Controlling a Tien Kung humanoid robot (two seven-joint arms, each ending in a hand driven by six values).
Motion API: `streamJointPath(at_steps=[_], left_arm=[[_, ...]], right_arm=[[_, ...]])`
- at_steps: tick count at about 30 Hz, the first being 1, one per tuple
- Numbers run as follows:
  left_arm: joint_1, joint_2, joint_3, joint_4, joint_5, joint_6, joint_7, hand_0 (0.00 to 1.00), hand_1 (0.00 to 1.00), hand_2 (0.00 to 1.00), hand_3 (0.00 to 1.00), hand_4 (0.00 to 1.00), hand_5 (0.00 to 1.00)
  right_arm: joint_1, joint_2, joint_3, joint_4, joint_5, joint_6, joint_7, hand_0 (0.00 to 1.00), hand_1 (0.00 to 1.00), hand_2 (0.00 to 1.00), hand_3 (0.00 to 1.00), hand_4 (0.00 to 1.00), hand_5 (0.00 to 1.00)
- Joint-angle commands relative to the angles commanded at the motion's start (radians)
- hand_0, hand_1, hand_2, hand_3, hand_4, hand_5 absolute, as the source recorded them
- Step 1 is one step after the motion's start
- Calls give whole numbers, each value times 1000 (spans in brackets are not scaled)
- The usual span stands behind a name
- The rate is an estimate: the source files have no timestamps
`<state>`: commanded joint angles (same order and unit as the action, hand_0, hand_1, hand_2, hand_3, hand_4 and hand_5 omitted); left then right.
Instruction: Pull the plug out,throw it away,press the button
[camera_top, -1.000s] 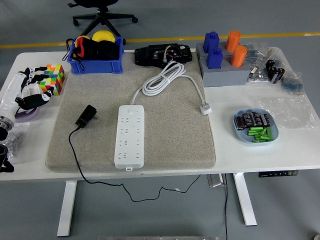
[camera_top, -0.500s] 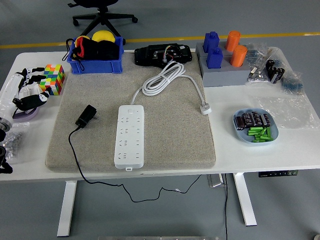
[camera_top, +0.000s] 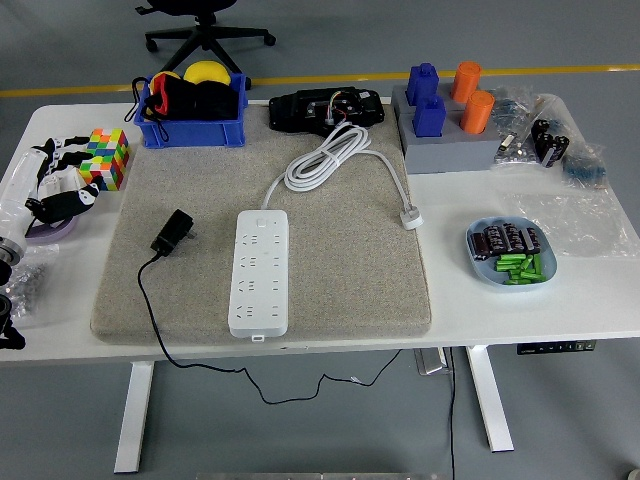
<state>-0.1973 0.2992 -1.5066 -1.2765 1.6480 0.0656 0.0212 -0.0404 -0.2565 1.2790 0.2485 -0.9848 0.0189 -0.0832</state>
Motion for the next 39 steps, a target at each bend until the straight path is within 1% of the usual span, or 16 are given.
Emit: streamJointPath(at_steps=[13, 39], left_arm=[[1, -4, 17, 1, -1, -1, 1, 794, 740, 710, 794, 634, 2], [0, -4, 14, -7, -1, 1, -3, 786, 725, 701, 792, 632, 2]], right_arm=[[0, 1, 5, -1, 0, -1, 1, 727, 680, 659, 645, 744, 608], [2, 2, 7, -1, 0, -1, 1, 726, 680, 658, 646, 745, 608]])
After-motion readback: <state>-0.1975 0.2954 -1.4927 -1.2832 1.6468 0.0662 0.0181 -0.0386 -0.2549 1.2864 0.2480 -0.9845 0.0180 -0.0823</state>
